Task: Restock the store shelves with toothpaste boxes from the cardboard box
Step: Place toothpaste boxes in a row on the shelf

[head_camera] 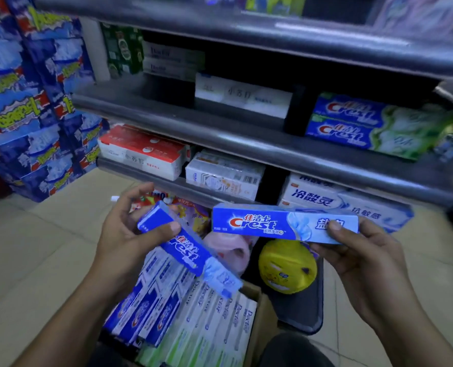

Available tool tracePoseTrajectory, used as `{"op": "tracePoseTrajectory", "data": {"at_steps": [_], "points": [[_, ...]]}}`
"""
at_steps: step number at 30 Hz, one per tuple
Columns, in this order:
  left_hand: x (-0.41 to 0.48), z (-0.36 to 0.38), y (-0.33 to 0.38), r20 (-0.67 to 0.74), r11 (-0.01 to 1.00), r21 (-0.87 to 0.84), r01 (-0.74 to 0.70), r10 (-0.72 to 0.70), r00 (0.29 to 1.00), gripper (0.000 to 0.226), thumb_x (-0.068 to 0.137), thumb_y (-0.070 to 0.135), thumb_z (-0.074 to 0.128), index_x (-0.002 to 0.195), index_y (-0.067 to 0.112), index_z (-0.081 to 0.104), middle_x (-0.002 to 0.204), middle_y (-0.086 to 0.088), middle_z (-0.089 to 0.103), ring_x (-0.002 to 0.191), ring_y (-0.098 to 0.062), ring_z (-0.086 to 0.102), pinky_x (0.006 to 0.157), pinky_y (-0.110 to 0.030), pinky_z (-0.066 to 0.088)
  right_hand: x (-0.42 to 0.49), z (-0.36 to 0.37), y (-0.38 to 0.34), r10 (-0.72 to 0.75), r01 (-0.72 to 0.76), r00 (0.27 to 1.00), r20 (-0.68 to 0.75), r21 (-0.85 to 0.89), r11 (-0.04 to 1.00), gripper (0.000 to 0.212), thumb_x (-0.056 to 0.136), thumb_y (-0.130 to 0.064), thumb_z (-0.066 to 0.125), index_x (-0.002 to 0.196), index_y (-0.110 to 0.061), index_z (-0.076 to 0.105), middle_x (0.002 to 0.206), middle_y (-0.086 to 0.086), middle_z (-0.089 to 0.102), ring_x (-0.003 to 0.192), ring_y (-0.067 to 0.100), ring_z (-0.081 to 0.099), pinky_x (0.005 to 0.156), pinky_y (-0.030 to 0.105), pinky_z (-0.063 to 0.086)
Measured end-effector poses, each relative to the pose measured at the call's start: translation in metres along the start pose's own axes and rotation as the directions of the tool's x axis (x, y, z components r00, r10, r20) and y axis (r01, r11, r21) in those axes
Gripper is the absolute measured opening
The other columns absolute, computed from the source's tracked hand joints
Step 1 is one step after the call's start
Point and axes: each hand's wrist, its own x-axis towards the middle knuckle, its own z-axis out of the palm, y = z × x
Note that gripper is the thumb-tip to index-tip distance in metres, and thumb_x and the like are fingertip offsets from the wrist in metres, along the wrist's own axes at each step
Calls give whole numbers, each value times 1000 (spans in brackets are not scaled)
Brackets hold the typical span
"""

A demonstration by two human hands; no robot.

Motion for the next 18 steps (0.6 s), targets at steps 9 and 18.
{"op": "tracePoseTrajectory", "data": {"at_steps": [9, 18], "points": [[31, 90, 41, 456, 996, 87, 28, -65, 888, 68, 53, -7, 93, 113, 19, 75, 118, -1, 76, 86, -20, 76, 63, -27, 60, 9, -15, -64, -206, 205, 978, -42, -21, 978, 41, 73, -11, 72, 109, 7, 64, 106, 28, 74, 89, 39, 75, 71, 38, 63], [69, 164, 69, 519, 996, 81, 41, -77, 852, 74, 50, 7, 88, 121, 19, 72, 116, -5, 77, 91, -20, 73, 74, -34, 57, 30, -31, -113, -526, 467, 829, -187, -284, 837, 35, 71, -26, 81, 102, -23, 66, 97, 3, 77, 75, 20, 72, 54, 27, 55]]}}
